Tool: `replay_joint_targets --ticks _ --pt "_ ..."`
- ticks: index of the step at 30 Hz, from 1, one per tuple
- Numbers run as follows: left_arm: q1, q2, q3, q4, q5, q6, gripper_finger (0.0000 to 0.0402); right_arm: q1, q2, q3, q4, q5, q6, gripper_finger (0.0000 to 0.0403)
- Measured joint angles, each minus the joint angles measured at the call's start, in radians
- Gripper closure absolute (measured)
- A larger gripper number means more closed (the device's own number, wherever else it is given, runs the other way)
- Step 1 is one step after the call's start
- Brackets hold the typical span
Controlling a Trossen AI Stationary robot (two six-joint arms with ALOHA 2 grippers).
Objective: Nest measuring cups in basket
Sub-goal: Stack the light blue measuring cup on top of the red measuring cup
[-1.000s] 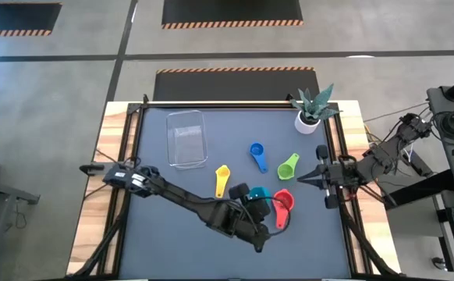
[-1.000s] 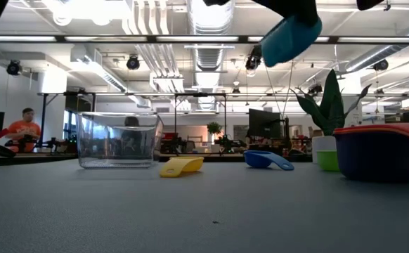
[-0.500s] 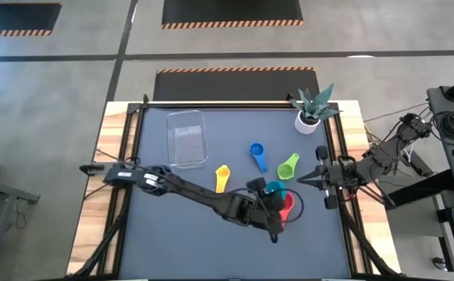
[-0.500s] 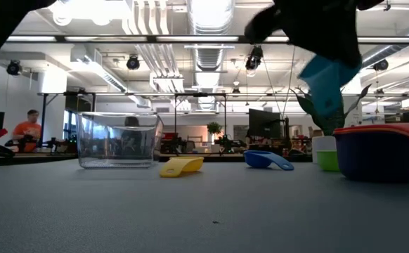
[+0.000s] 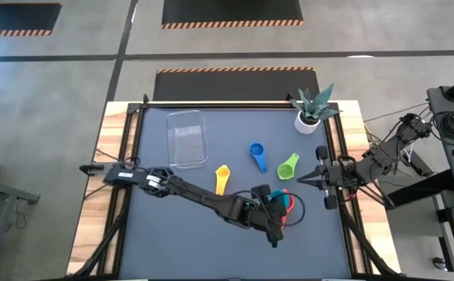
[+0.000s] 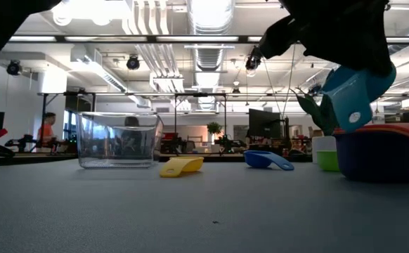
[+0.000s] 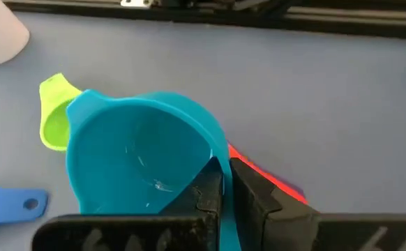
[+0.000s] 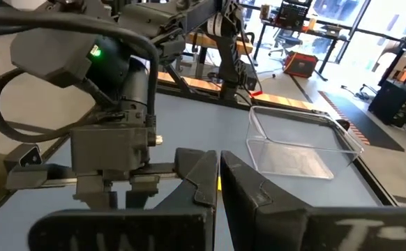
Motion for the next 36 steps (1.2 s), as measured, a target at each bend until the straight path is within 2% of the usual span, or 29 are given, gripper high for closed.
replay_joint_targets --ticks 13,36 --pt "0.011 0.018 0.000 0.032 0.012 0.008 0.0371 0.000 0.000 0.000 0.000 0.001 -0.004 0.0394" --pt "0.021 0.018 0.000 0.064 0.051 0.050 0.0369 0.000 0.000 0.000 0.000 0.009 -0.004 0.0394"
